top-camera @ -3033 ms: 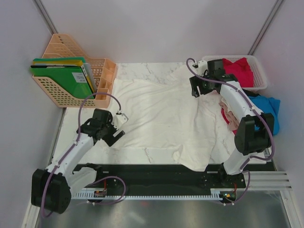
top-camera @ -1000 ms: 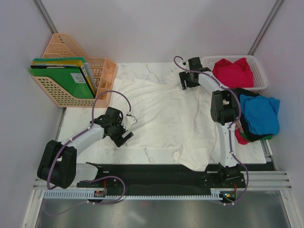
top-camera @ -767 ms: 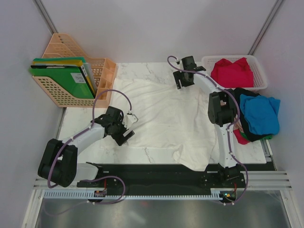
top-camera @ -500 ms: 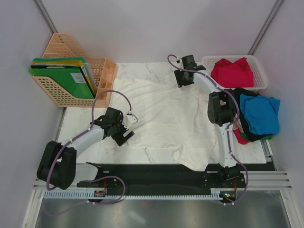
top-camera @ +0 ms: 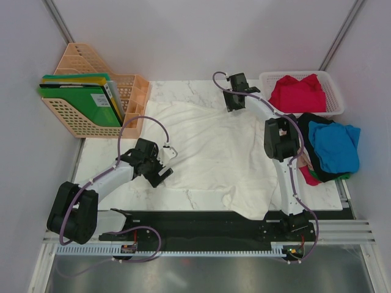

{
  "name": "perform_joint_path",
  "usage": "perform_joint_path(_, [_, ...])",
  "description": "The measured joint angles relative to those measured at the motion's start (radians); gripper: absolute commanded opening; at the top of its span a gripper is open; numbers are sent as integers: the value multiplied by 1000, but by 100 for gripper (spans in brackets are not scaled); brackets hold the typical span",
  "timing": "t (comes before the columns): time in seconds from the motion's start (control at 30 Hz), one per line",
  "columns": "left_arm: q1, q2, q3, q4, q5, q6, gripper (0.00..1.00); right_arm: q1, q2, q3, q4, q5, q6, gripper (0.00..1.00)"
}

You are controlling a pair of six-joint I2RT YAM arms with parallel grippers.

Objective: Fold and stack the t-shirts
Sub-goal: Flatten out the tshirt

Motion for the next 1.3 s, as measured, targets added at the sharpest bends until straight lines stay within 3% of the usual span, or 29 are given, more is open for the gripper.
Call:
perform_joint_path(0.17, [0,2,-1,1,0,0,98,1,7,26,63,10,-1,69])
perform_joint_path(0.4, [0,4,0,2,0,-8,98,1,117,216,130,44,-21,69])
perform_joint_path(0.83, [-4,0,-1,1,-12,-28,98,11,241,255,258,172,-144,70])
perform_joint_path(1.3, [-6,-2,-2,1,-19,-36,98,16,293,206,497,506,-396,70])
